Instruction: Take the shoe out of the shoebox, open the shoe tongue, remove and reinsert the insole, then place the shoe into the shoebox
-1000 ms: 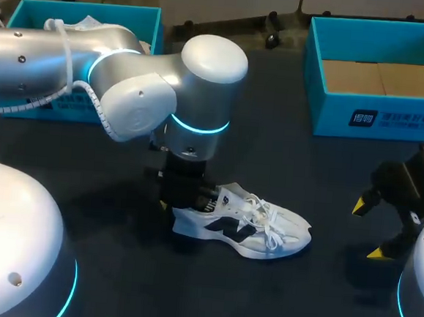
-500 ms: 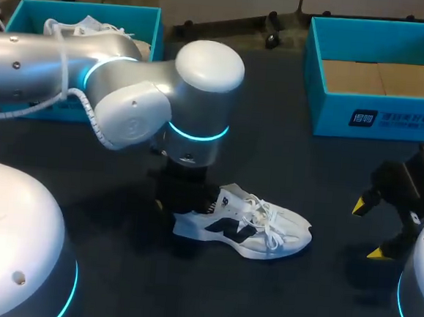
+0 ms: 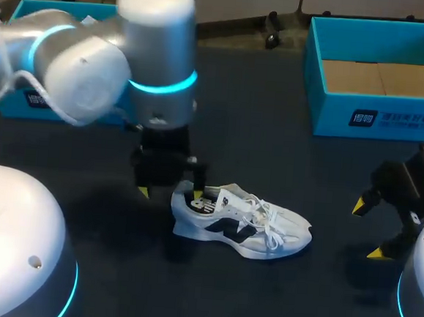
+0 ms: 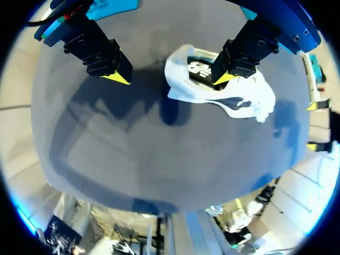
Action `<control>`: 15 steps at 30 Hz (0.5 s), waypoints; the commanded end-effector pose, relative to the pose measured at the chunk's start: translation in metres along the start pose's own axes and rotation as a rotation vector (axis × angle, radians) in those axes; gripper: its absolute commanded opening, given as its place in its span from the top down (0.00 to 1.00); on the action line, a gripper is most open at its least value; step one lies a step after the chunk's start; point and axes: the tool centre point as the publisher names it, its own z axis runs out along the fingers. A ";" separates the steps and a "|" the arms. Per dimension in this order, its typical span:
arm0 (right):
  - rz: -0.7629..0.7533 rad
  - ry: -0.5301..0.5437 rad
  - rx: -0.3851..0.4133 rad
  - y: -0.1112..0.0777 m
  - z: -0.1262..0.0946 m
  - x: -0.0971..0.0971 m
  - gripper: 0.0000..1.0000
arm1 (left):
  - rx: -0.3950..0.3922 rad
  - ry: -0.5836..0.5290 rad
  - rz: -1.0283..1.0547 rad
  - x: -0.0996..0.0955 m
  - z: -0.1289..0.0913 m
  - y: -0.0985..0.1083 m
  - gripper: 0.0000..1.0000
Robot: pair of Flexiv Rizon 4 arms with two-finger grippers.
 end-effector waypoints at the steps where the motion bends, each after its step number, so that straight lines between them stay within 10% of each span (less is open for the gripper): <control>1: 0.000 0.000 0.003 0.000 0.001 0.000 0.00 | 0.034 -0.241 -0.060 0.036 -0.037 -0.010 0.00; 9: 0.000 0.000 0.003 0.000 0.001 0.000 0.00 | 0.320 -0.458 -0.267 0.060 -0.052 -0.011 0.00; 15: 0.000 0.000 0.003 0.000 0.001 0.000 0.00 | 0.320 -0.458 -0.267 0.060 -0.052 -0.011 0.00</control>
